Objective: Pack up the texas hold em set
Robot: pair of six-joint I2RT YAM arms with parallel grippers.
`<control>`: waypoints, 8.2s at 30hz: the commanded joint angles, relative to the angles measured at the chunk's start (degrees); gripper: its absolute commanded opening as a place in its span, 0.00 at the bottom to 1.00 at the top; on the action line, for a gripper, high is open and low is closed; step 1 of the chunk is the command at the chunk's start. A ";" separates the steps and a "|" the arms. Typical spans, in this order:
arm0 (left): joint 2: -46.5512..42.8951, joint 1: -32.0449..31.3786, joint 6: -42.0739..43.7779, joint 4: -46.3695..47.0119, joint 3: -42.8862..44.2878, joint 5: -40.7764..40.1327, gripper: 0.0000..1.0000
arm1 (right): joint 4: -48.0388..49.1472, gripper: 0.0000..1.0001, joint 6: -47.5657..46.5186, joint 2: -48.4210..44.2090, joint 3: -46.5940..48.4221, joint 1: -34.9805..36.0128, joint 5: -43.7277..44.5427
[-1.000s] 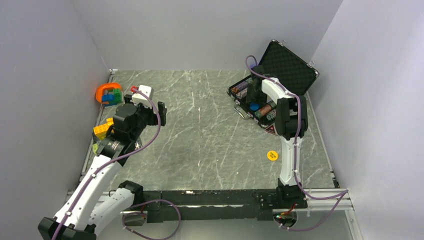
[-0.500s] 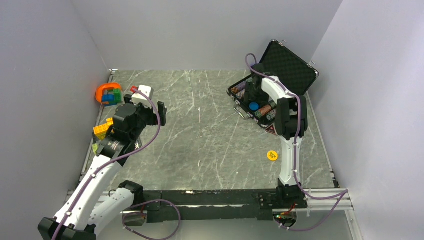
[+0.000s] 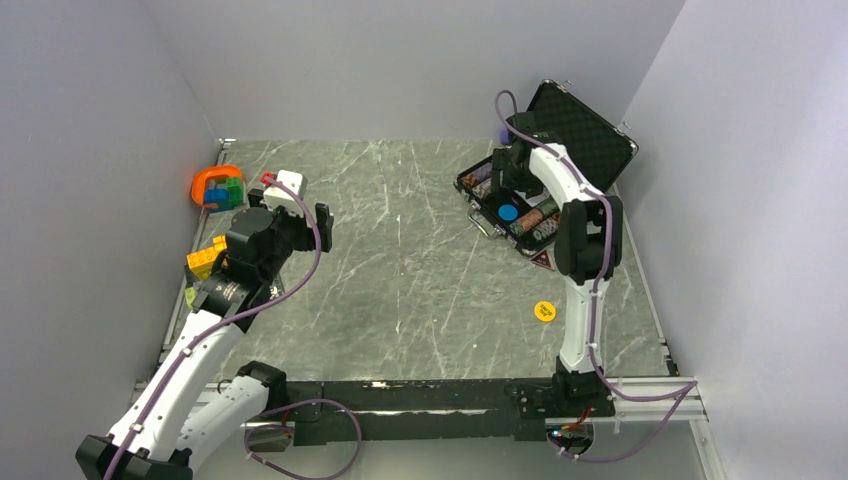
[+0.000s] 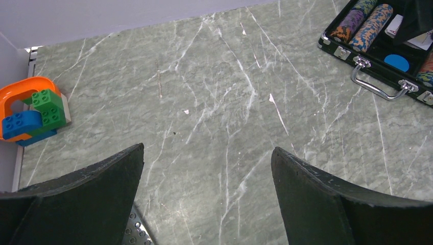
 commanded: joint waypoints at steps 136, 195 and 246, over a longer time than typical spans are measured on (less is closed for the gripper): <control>-1.69 -1.12 0.79 1.38 -0.53 -0.26 0.98 | 5.45 0.42 13.49 -6.27 -7.32 -4.58 -9.32; -2.05 -1.13 0.81 1.37 -0.61 -0.38 0.98 | 6.36 0.68 14.54 2.33 -0.51 -2.58 -8.33; -2.01 -1.08 0.65 1.50 -0.62 0.52 0.98 | 19.52 0.63 12.24 -40.82 -57.42 0.24 0.03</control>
